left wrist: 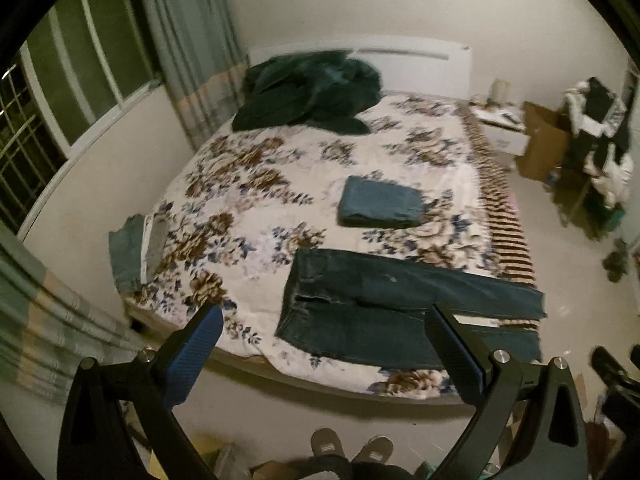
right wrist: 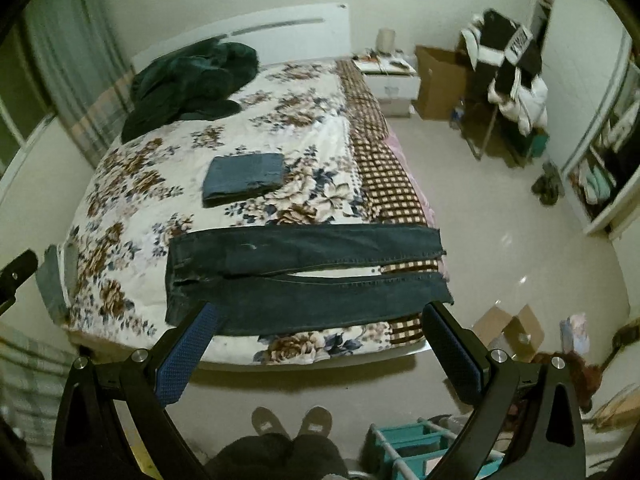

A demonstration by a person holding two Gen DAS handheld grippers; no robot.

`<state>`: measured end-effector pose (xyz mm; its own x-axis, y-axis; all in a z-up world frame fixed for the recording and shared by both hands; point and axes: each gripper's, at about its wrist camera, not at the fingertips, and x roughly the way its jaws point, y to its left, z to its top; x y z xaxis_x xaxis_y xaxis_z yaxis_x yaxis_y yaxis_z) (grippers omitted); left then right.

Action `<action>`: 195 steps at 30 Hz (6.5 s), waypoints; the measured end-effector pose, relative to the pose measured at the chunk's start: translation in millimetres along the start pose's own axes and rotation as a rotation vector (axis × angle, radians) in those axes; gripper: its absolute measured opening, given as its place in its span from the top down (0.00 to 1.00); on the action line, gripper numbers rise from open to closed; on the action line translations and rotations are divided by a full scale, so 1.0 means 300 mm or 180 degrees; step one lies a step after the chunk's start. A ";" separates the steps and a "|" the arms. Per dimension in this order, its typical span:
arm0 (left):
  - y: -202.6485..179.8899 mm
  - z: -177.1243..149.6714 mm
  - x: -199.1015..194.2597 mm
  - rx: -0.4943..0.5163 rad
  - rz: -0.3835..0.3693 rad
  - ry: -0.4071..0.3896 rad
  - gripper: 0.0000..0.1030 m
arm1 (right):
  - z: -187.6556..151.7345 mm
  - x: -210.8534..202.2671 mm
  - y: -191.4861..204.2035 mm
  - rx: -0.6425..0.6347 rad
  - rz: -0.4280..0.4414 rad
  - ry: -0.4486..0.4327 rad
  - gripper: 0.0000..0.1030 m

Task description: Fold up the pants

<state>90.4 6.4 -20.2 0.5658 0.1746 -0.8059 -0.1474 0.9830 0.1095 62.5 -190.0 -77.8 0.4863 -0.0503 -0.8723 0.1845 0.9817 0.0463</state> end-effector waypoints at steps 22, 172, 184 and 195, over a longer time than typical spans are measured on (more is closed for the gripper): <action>-0.076 0.137 1.450 -0.0776 0.0232 0.1599 0.00 | 0.431 1.611 -0.323 0.1259 -0.0625 0.0853 0.00; 0.639 -0.655 2.064 -0.2330 -0.0476 0.1137 0.73 | -0.517 2.173 -0.263 0.2688 0.0690 0.1557 0.97; 0.675 -0.665 2.015 -0.2138 -0.0609 0.1256 0.87 | -0.553 1.990 -0.268 0.2223 0.0615 0.1744 0.98; 0.657 -0.613 1.906 -0.1891 -0.0545 0.1493 0.29 | -0.385 1.955 -0.103 0.1193 0.0690 0.1973 0.46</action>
<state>235.6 289.5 -566.5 0.2368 -0.1495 -0.9600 -0.5743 0.7755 -0.2625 243.3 -228.8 -647.0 -0.0043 0.3579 -0.9337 0.4713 0.8242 0.3138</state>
